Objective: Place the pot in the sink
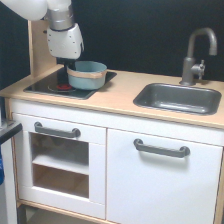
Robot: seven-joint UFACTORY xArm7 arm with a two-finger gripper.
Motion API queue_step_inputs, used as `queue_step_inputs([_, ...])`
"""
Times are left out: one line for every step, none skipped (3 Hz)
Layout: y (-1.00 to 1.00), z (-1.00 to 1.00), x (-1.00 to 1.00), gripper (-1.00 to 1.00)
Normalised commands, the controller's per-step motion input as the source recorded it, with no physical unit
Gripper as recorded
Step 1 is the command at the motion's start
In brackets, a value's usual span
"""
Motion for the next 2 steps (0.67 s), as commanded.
queue_step_inputs([-0.28, 0.98, 0.91, -1.00])
queue_step_inputs([0.06, 0.97, 0.99, -1.00])
